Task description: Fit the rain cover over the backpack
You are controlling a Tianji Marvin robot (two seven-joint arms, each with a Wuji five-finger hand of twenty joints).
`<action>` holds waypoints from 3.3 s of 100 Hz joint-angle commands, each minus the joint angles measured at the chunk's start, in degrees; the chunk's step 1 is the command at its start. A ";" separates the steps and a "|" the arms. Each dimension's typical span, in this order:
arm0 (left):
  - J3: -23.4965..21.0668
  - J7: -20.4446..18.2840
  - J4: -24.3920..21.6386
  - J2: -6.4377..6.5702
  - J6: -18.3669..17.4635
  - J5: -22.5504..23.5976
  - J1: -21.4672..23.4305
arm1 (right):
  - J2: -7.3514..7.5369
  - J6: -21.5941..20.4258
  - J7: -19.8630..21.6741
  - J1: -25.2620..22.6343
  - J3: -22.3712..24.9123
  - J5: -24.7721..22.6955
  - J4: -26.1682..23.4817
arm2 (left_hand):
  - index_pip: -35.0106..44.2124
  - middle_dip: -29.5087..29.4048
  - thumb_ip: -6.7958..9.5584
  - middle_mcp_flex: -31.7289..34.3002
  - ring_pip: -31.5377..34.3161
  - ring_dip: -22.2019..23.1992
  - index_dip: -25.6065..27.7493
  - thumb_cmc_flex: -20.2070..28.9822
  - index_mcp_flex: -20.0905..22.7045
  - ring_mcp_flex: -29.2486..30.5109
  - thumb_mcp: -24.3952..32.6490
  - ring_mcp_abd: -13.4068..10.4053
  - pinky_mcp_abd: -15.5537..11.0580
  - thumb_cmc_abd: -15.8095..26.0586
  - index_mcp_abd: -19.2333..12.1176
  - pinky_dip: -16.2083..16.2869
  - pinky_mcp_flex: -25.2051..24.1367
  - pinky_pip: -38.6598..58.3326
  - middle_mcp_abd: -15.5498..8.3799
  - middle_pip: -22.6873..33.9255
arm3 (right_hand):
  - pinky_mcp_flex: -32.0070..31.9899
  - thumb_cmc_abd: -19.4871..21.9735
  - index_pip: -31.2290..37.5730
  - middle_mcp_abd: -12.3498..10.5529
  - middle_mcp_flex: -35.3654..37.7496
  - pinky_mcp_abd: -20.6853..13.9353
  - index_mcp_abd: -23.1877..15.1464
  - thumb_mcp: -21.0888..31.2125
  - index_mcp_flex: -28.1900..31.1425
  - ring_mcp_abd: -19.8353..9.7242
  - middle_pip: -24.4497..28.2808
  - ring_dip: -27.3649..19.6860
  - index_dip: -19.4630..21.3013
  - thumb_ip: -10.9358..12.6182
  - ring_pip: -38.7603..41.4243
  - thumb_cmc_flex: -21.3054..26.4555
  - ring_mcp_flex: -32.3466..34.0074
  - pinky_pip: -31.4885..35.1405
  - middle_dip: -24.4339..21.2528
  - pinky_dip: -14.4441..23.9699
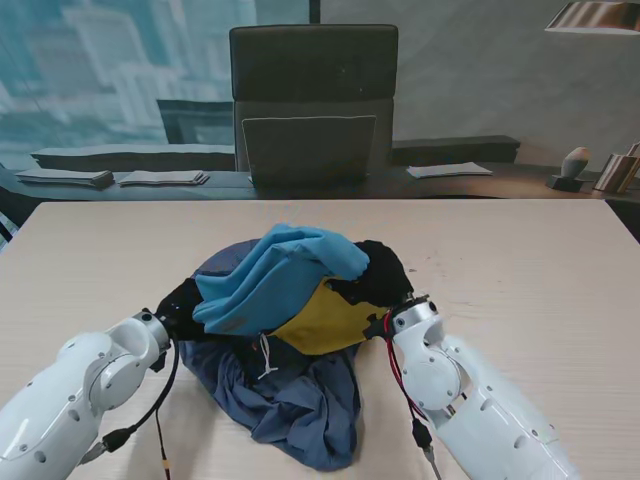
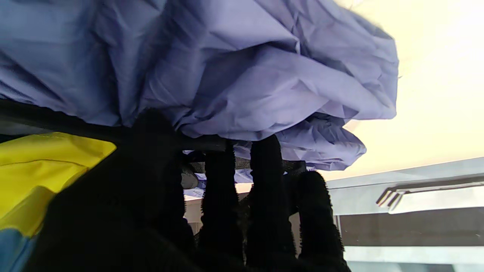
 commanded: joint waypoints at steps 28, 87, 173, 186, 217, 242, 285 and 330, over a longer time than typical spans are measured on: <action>-7.39 -0.99 -7.91 -0.08 -2.56 1.92 7.91 | 2.88 6.24 1.04 6.00 -6.64 -13.25 7.15 | 2.01 -3.77 -0.97 -2.84 -0.38 -0.90 5.11 -0.99 1.57 -1.52 -6.12 -0.02 -1.23 6.67 -5.94 1.44 -0.67 2.25 -2.00 2.29 | 7.29 3.77 5.74 4.42 3.34 3.87 -2.64 5.86 5.70 -2.89 2.61 4.77 0.40 3.45 12.40 7.41 5.19 3.41 4.31 4.35; -12.78 -4.56 -13.39 -0.44 -0.69 0.28 13.37 | 4.05 15.02 -0.01 9.92 -10.01 -19.75 11.81 | 5.48 -5.05 -1.62 -5.70 -4.58 -2.29 16.51 6.76 -6.19 -8.68 -12.61 -1.83 -2.17 12.38 -6.66 -0.52 -5.19 -1.35 -6.10 -0.51 | 7.75 3.73 6.17 4.66 3.70 3.62 -2.00 5.67 5.43 -2.70 2.29 5.19 0.28 3.30 13.37 7.45 5.18 3.53 4.86 5.65; -12.21 9.13 -17.79 -5.18 -2.76 -27.94 14.99 | -1.53 37.51 -3.59 8.85 -16.33 -12.18 7.30 | 9.32 0.15 -0.50 -7.41 -4.26 -2.36 18.93 15.13 -8.19 -6.77 -19.48 0.98 -0.48 14.25 -1.00 -0.25 -3.24 -0.60 -3.30 0.11 | 28.27 -17.55 10.93 8.56 13.06 5.91 27.39 13.65 10.06 -11.26 19.93 19.51 -10.42 4.34 35.71 13.70 5.52 16.88 6.38 10.27; -10.46 11.89 -16.95 -6.59 -2.29 -36.19 13.71 | 2.30 27.42 3.30 9.69 -17.53 -18.31 6.10 | 9.29 0.47 -0.15 -6.92 -4.42 -2.42 18.83 16.09 -7.46 -6.81 -19.50 1.91 0.73 13.45 -0.01 -0.27 -3.47 -0.80 -2.46 0.14 | 28.11 -16.98 11.01 6.76 13.07 4.49 22.94 13.06 10.00 -12.60 19.33 18.94 -10.09 3.84 34.80 12.35 5.60 15.65 5.97 8.87; -7.49 6.33 -16.19 -6.24 -0.97 -43.27 9.83 | 4.04 25.66 14.29 9.99 -19.46 -18.03 2.11 | 8.58 1.10 -0.05 -6.12 -4.70 -2.50 18.64 15.68 -6.94 -6.89 -19.78 1.55 0.90 13.64 -0.40 -0.51 -4.15 -1.47 -2.79 -0.23 | 28.73 -18.11 11.37 6.74 13.08 3.61 25.31 13.81 10.37 -13.59 22.60 20.41 -10.35 3.89 37.80 12.92 5.60 18.68 7.52 9.95; -5.55 0.90 -12.16 -4.83 3.87 -38.80 6.12 | 3.74 22.15 14.99 9.36 -19.09 -14.98 0.24 | 5.86 0.48 1.00 -4.78 -5.29 -2.54 17.78 14.22 -5.94 -6.68 -20.82 2.41 1.54 13.39 -2.50 -1.09 -4.97 -2.70 -3.54 -1.27 | 28.95 -13.65 11.27 5.01 12.98 4.00 19.84 11.90 9.87 -13.80 24.79 21.30 -8.44 4.04 39.87 9.41 5.58 19.74 8.98 10.86; -3.73 -0.27 -11.32 -5.37 4.98 -45.82 3.27 | 5.50 17.12 26.21 12.76 -21.87 -12.67 -1.94 | 1.44 -3.42 2.35 -3.87 -5.36 -2.17 15.01 12.24 -3.44 -6.31 -21.16 3.11 2.84 12.36 -4.24 -1.35 -5.09 -3.10 -1.97 -1.25 | 28.94 -8.89 10.56 2.67 12.96 2.57 16.72 7.93 9.49 -14.94 24.56 20.99 -7.82 2.71 39.66 5.66 5.62 19.84 9.41 9.07; -10.20 -7.07 -25.29 -3.29 7.72 -39.28 13.37 | 4.45 23.18 26.68 13.69 -24.66 -9.92 -2.00 | -25.55 -9.47 4.32 -10.45 -15.57 -6.80 -21.16 -9.69 -6.95 -12.10 -20.62 7.44 5.36 16.36 12.99 -5.23 -6.08 -10.86 7.00 -10.10 | 28.54 -4.86 9.41 2.43 13.00 3.37 17.10 4.57 8.02 -14.26 22.53 19.96 -7.91 2.62 37.65 5.97 5.63 18.03 8.39 7.34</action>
